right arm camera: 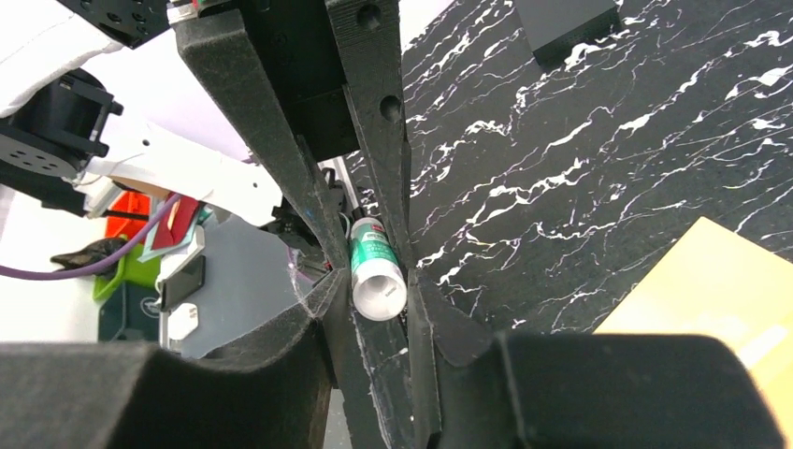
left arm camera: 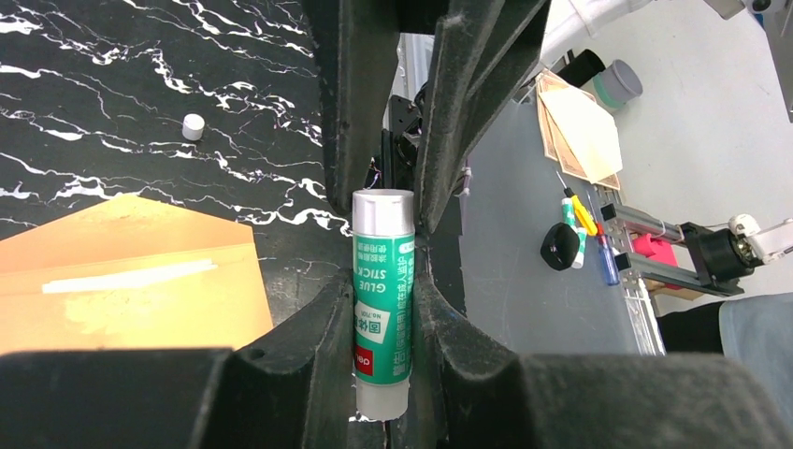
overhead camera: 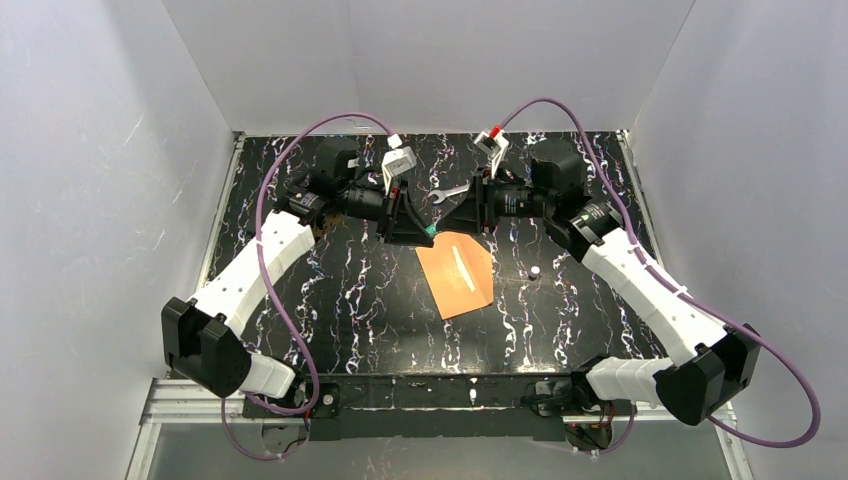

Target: Place the letter into the envelope and seal it

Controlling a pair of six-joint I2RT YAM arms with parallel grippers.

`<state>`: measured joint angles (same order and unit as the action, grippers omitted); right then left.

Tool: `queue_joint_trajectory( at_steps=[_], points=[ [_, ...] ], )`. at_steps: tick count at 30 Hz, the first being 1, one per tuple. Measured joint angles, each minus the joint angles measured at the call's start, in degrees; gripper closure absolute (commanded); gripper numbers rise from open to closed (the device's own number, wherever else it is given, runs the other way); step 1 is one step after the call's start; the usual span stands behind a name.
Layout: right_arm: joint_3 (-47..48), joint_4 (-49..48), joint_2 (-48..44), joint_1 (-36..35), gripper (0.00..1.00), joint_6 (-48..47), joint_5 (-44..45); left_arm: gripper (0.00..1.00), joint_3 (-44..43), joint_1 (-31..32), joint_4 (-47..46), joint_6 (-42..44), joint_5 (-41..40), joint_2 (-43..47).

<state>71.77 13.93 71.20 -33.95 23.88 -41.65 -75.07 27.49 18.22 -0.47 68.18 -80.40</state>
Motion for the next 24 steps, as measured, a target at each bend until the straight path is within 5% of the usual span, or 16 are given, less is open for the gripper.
queue_joint_trajectory(
  at_steps=[5, 11, 16, 24],
  points=[
    [-0.4, -1.4, 0.2, 0.0, 0.99, 3.0, 0.1, 1.0, 0.0, 0.0, -0.2, 2.1, 0.7, 0.0],
    [-0.3, -2.2, 0.9, 0.2, 0.99, 8.2, 3.3, 1.0, -0.1, -0.6, -1.0, 3.0, -2.1, 0.3],
    [2.8, -0.3, 2.9, 0.1, 0.99, 17.9, 13.3, 1.0, 0.9, -0.3, -5.9, 6.0, -13.4, 2.9],
    [7.4, 3.6, 9.2, -1.1, 0.99, 39.8, 24.7, 1.0, 6.3, 0.2, -12.0, 26.0, -28.7, 6.7]
  ],
)
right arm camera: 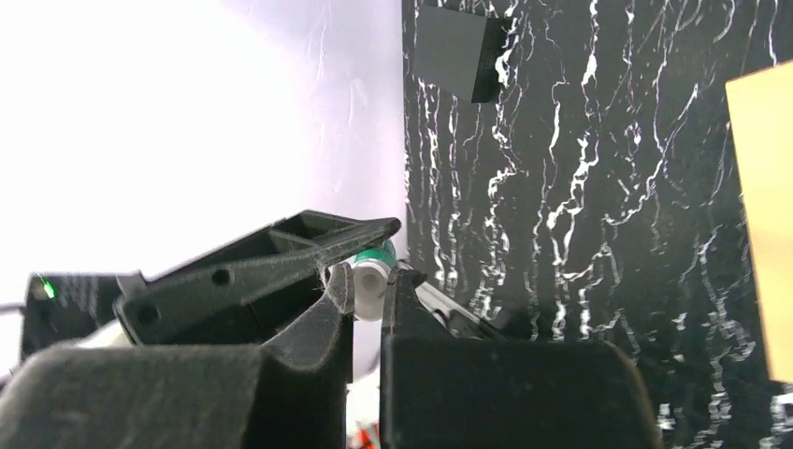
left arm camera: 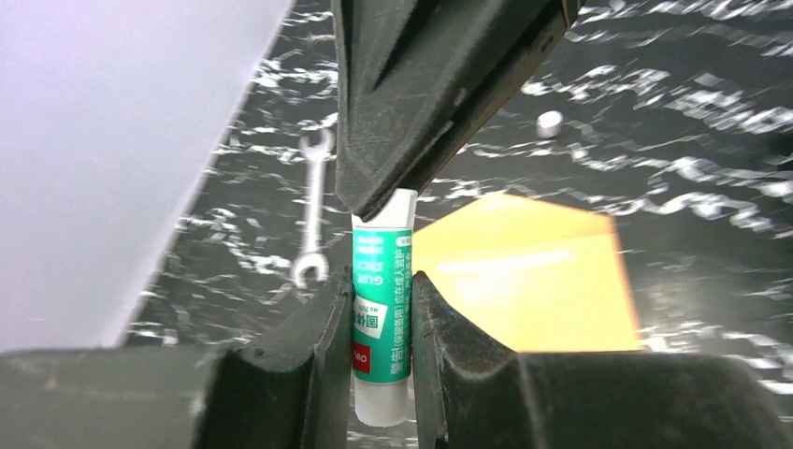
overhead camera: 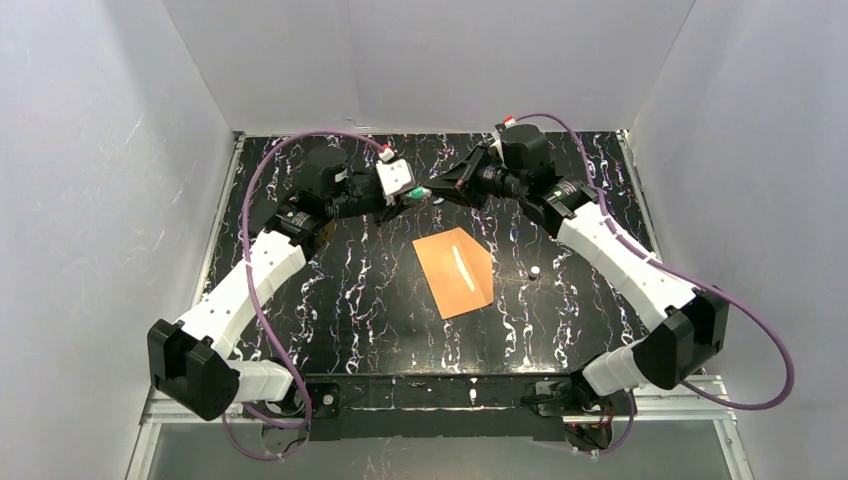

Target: Place the letter into the envelope and seal it

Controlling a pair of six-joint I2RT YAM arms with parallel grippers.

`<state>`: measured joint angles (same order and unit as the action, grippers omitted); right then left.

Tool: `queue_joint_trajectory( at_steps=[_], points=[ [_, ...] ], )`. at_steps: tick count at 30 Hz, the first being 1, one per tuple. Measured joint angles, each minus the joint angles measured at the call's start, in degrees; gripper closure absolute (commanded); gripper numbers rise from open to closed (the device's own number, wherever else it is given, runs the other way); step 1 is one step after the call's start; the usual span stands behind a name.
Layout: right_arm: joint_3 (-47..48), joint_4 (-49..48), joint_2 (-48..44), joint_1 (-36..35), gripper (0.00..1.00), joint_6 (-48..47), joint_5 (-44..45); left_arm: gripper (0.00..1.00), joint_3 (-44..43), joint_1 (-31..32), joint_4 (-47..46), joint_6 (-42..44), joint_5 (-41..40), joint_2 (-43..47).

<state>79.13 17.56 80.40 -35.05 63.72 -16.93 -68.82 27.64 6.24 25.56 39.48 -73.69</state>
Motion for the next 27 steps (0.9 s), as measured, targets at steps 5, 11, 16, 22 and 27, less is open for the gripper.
queue_joint_trajectory(
  at_steps=[5, 11, 16, 22, 27],
  points=[
    [1.2, 3.0, 2.4, -0.2, 0.99, 13.6, 3.8, 1.0, 4.0, 0.6, -6.1, 11.5, -5.0, 0.4],
    [4.4, 3.3, 4.9, -0.2, 0.14, 18.2, 4.9, 1.0, 3.7, 0.7, -6.5, 12.6, -7.6, 0.2],
    [3.8, -2.1, 3.8, 2.2, 0.1, 7.3, 3.1, 1.0, -0.7, -0.3, -0.5, -1.6, -3.3, -1.6],
    [-4.0, -12.3, -2.9, 4.9, 0.11, -9.4, -10.3, 1.0, -1.9, -0.6, -2.2, -28.5, 10.5, -3.0],
    [-4.0, -13.0, -6.1, 4.7, 0.28, -21.6, -20.9, 1.0, -2.2, -0.5, -7.2, -44.6, 18.4, -3.9]
  ],
)
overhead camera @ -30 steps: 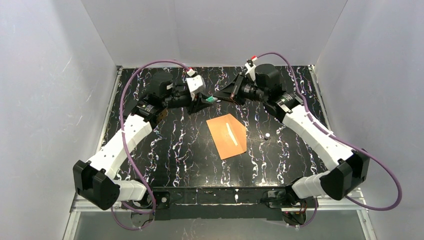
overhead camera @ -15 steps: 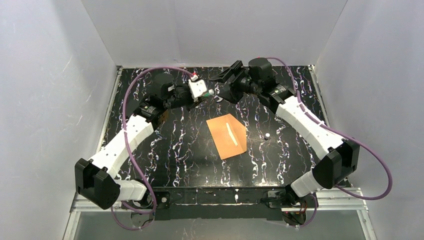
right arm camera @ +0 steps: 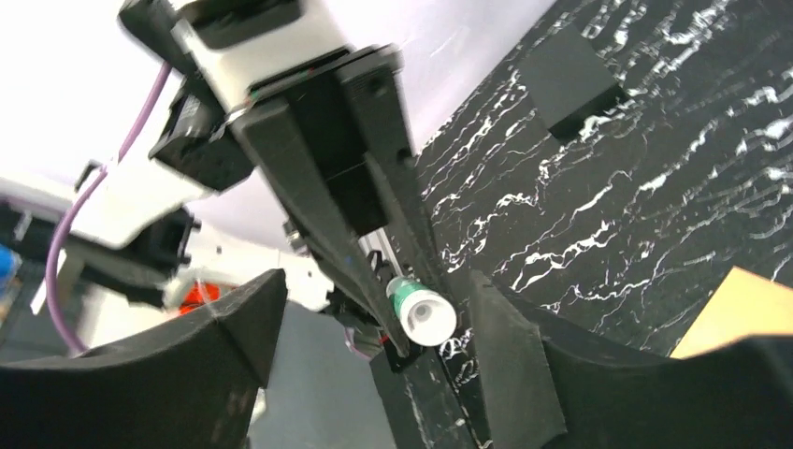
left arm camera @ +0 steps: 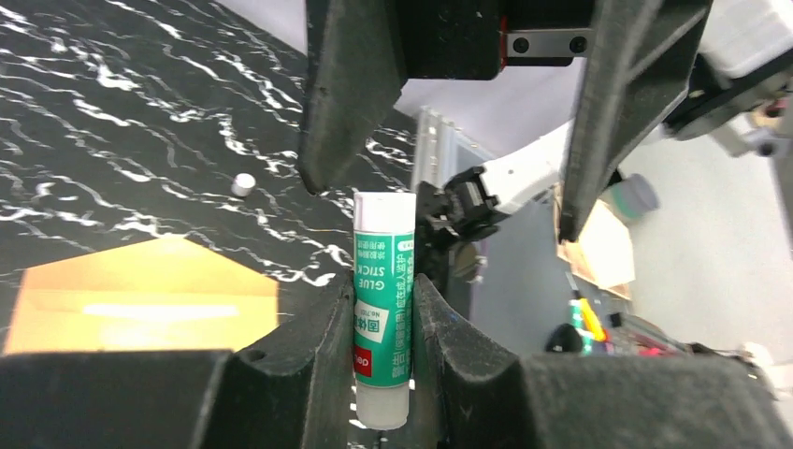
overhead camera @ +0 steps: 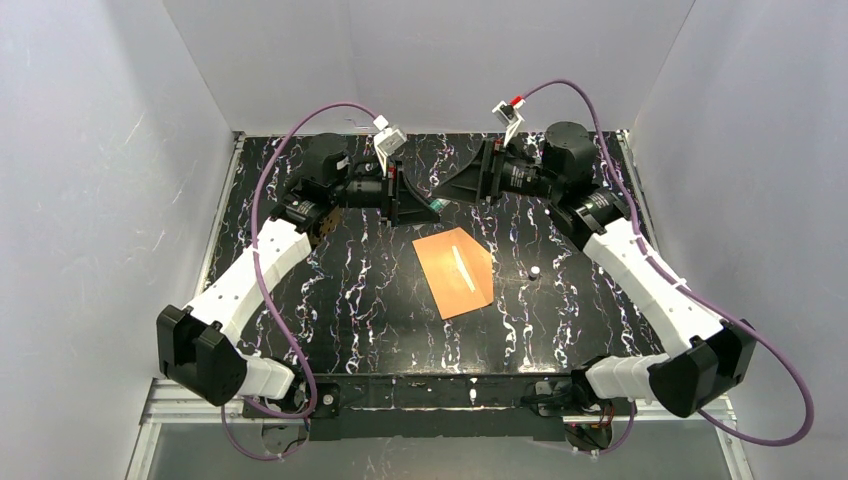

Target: Place the letter into the envelope and seal it

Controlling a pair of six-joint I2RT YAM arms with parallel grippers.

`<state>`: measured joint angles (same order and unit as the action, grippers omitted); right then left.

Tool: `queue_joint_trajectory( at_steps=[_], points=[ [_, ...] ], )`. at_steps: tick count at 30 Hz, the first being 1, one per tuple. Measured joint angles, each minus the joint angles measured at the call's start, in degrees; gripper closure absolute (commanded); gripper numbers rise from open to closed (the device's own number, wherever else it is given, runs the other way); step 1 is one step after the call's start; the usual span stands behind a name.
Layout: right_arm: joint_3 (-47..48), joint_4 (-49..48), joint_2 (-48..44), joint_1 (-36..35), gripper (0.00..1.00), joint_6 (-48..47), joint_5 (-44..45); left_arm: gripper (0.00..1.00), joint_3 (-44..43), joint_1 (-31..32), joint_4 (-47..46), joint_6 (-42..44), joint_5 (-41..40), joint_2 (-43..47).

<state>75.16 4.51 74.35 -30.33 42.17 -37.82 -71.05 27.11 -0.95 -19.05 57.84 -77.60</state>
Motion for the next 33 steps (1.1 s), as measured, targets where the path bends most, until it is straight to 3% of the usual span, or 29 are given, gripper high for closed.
queue_joint_trajectory(
  at_steps=[3, 7, 16, 21, 28, 33],
  points=[
    [0.0, -1.0, -1.3, -0.1, 0.35, -2.3, -4.4, 1.0, -1.2, 0.0, -1.0, -4.2, 2.8, -0.7],
    [-0.1, -2.2, -1.5, 0.0, 0.3, -2.8, -6.4, 1.0, -2.1, 0.0, -2.1, -6.7, 5.0, -0.9],
    [-2.1, -3.1, -1.7, -0.1, 0.34, -3.0, -5.8, 1.0, -2.1, 0.0, -2.5, -6.4, 6.3, -0.9],
    [-2.4, -4.0, -1.6, -0.1, 0.54, -0.8, -5.4, 1.0, -2.1, 0.0, -2.5, -4.9, 5.0, -0.8],
    [-2.6, -4.7, -0.1, 0.0, 0.73, 2.9, -3.0, 1.0, -2.1, -0.1, -2.6, -0.4, 0.7, -0.3],
    [-2.5, -4.7, 0.0, 0.0, 0.87, 3.5, -0.4, 0.64, -2.1, -0.3, -2.4, -0.2, -1.1, -0.3]
  ],
)
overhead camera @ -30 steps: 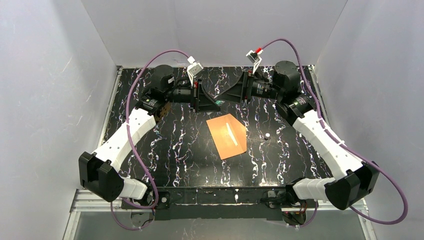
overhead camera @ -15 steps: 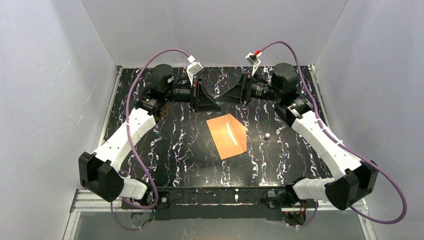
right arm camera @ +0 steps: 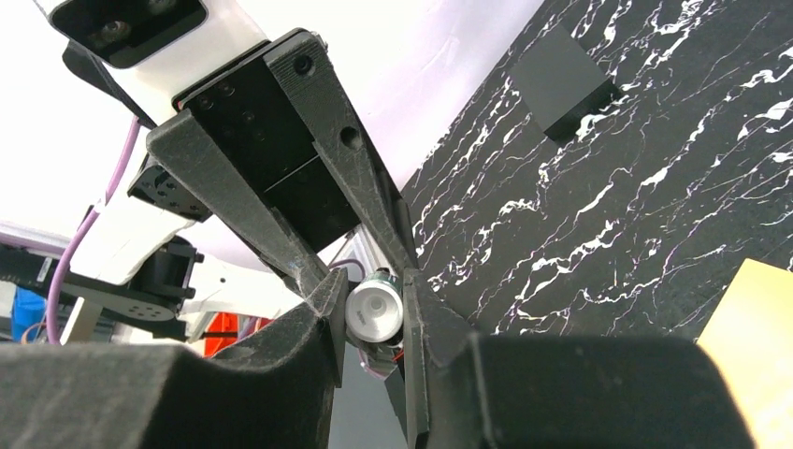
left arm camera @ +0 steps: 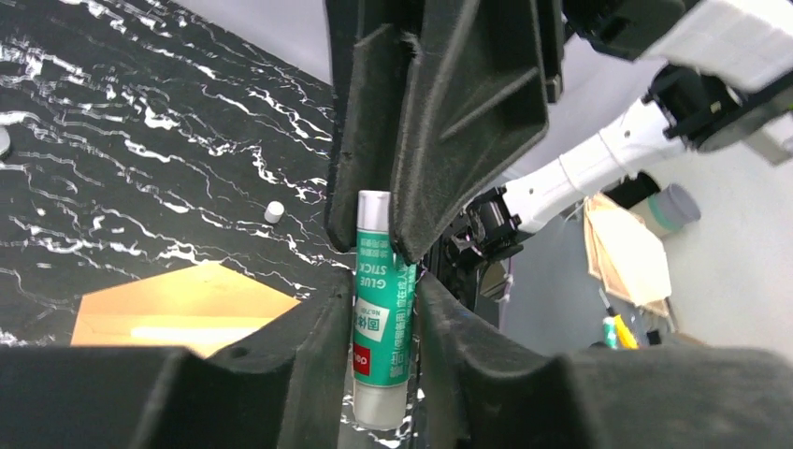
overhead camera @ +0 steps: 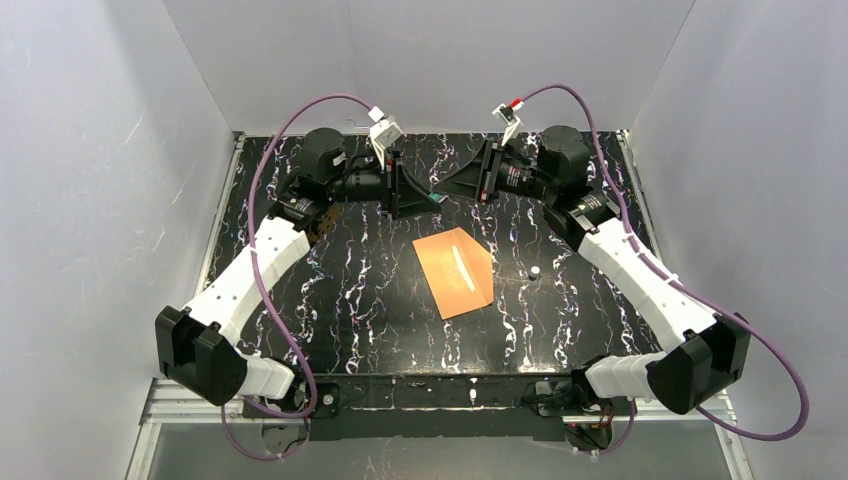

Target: Place the letter into the envelope and seal it

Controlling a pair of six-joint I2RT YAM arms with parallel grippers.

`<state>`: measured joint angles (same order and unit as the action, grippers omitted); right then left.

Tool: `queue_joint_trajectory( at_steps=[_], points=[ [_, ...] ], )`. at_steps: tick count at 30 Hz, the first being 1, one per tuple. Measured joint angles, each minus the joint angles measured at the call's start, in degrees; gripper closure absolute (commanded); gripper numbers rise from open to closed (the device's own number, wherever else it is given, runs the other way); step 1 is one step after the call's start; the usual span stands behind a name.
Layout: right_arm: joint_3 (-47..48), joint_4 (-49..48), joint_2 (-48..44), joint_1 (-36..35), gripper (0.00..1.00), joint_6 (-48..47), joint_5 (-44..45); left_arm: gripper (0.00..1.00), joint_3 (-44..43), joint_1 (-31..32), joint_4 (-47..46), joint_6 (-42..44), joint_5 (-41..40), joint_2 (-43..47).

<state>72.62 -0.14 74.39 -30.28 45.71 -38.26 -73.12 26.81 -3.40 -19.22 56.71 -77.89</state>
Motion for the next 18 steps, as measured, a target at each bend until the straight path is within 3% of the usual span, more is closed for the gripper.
queue_joint_trajectory(
  at_steps=[4, 8, 14, 18],
  points=[
    [0.0, 0.3, 0.0, -0.1, 0.85, 0.9, 3.8, 0.52, 0.3, -2.8, -0.9, -4.9, 0.7, 0.0],
    [0.0, 0.5, 0.0, 0.5, 0.83, 1.1, 4.5, 0.47, 0.5, -5.5, -2.4, -8.7, 3.9, -0.8],
    [0.1, 0.3, 0.1, 1.1, 0.8, 2.4, 3.8, 0.44, 0.7, -7.0, -3.8, -12.2, 8.8, -2.6],
    [0.1, -0.5, 0.8, 1.1, 0.79, 3.6, 2.1, 0.49, 0.7, -6.9, -5.1, -15.2, 10.7, -4.3]
  ],
)
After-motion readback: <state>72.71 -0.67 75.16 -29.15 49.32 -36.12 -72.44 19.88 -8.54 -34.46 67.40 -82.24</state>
